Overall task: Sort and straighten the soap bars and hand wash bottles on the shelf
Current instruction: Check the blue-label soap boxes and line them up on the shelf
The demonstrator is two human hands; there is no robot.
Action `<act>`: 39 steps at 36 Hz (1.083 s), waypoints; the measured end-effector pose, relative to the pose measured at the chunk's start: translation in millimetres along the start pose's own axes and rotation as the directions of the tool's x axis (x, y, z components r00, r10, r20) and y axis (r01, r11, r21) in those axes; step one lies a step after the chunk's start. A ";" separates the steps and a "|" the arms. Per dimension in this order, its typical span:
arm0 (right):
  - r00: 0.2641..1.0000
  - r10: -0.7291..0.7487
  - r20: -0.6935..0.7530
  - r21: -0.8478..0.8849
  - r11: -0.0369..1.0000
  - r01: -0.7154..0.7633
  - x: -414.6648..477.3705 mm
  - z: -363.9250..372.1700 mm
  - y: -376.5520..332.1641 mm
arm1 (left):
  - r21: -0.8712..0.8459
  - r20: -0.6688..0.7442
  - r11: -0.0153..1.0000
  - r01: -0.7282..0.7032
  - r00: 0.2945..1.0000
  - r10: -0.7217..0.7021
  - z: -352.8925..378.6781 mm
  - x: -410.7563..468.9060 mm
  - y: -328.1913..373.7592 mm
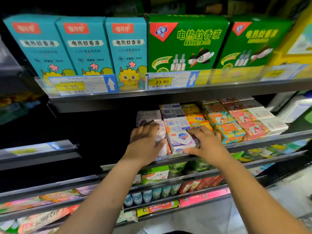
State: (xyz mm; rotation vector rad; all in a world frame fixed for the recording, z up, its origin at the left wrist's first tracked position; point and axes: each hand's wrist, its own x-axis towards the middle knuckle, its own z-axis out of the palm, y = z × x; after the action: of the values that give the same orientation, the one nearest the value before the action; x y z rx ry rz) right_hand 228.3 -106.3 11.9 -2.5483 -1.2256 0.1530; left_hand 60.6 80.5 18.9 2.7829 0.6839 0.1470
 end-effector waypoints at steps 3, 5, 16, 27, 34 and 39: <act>1.000 -0.002 0.024 0.023 1.000 0.001 1.8 -3.1 -0.9 | 0.053 -0.047 0.998 0.023 0.999 -0.021 12.7 -2.6 0.0; 0.999 -0.021 0.044 0.039 0.999 0.020 3.3 -4.7 0.8 | 0.089 -0.066 0.996 0.018 0.998 -0.013 17.0 -5.2 0.5; 0.996 -0.070 0.062 0.075 0.995 0.065 9.3 -9.2 7.0 | 0.128 -0.058 0.990 0.064 0.997 -0.057 19.4 2.1 14.4; 0.995 -0.053 -0.087 0.632 0.769 0.097 -5.3 -14.2 10.3 | -0.100 -0.015 0.994 -0.039 0.999 0.037 -11.4 -10.6 29.5; 0.998 -0.066 -0.022 0.795 0.603 0.057 -19.8 -22.6 -0.9 | -0.398 -0.118 0.859 -0.321 0.947 0.299 -0.2 -13.7 38.1; 0.997 -0.006 0.077 0.877 0.476 -0.065 -23.6 -26.8 -8.9 | -0.643 -0.179 0.739 -0.202 0.978 0.112 1.8 -17.8 50.5</act>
State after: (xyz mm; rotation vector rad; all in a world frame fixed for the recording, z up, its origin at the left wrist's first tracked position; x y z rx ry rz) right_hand 212.9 -125.5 39.2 -1.6181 -0.7731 0.6992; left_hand 67.4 28.7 30.9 2.1391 0.3209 0.5039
